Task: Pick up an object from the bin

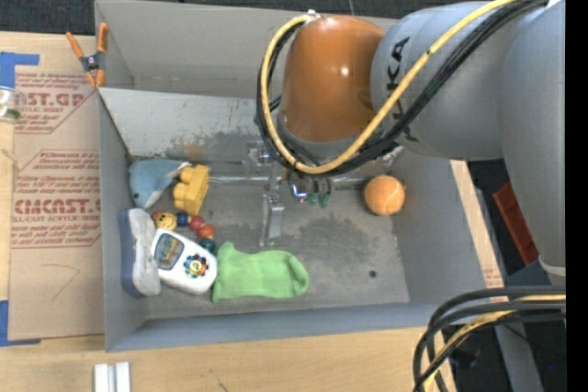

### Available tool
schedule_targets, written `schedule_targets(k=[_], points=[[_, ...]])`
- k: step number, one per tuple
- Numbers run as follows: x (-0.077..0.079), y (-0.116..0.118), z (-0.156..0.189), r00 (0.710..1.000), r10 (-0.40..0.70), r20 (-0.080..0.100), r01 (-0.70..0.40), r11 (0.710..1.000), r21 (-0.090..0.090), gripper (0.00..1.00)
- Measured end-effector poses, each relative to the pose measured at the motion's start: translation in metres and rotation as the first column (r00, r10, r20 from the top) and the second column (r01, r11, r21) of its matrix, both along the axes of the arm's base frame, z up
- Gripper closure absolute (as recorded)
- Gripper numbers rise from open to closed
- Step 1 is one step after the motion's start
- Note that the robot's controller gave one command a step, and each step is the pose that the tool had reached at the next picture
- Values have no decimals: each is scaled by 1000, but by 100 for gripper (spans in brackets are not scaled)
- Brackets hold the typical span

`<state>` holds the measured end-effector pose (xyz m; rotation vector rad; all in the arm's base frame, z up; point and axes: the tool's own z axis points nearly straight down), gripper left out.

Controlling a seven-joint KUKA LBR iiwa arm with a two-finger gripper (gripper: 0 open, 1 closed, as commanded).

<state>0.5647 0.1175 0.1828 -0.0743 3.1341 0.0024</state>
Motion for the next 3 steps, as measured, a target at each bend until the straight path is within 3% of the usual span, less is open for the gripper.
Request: schedule_targets(k=[1, 2, 3], points=[[-25, 32, -61, 999, 45, -2, -45, 999, 0, 0], [-43, 40, -103, 995, 101, 3, -101, 995, 4, 0], [-40, 29, -116, 966, 257, 10, -257, 966, -1, 0]])
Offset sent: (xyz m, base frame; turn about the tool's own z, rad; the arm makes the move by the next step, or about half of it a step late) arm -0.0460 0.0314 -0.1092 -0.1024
